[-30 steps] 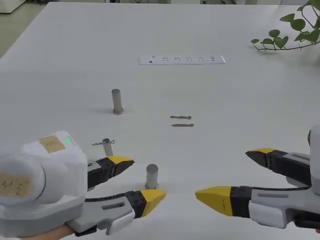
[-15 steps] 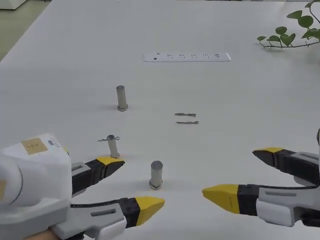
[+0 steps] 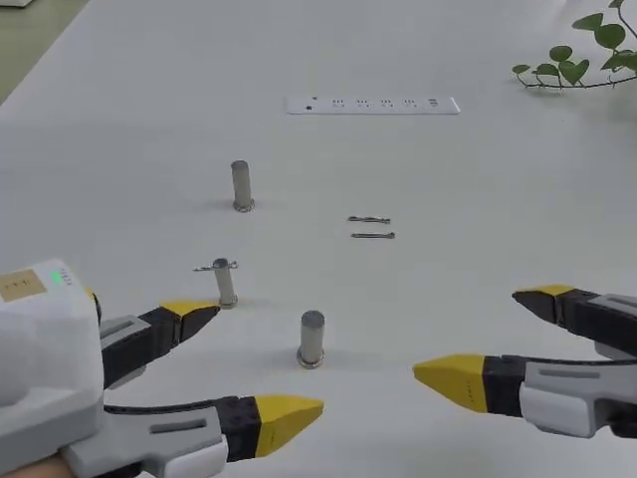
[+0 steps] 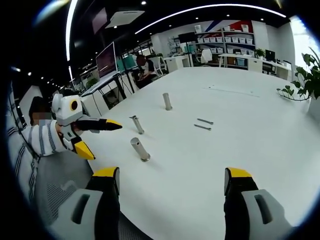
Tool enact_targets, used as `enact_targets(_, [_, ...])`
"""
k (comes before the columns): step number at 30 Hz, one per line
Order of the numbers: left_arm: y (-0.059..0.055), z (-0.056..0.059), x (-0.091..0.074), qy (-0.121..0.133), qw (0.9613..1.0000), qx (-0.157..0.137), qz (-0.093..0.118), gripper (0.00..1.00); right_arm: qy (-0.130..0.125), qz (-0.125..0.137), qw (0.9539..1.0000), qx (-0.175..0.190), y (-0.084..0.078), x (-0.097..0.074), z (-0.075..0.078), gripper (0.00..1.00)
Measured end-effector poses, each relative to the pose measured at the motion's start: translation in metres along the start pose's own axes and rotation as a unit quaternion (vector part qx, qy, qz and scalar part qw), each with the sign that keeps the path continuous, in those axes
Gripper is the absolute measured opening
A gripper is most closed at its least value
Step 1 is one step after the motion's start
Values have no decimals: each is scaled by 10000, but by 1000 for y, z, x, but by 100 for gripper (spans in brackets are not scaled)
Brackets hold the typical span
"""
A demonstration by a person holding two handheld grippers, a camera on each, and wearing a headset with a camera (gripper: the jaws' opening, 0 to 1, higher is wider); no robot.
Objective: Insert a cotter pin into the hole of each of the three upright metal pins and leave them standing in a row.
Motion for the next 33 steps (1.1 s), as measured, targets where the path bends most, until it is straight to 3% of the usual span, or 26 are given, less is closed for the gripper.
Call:
enact_targets(7, [-1,1,-1,-64,10000,-30,-35,99,-9,-53,10000,-23,-1,1,-1,85])
enact_targets(17, [0,-1,-4,4,10000,-39,-30,99,-36,-82,9999,-74,1,1,1,84])
enact_targets(33, [-1,-3,-10,123,9999,-47,-86,99,-176,-121,9995,-228,10,-5,16,83])
Point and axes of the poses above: the centre of the closed fingertips' face, and the gripper's own axes: x roughly forward along the fingers, z roughly to its right, y roughly out of its top, the point moved 3 cm from there along -x, roughly backward along the fingers, and after that the axes turned 4 degrees about -z, right-handed, at the moved point
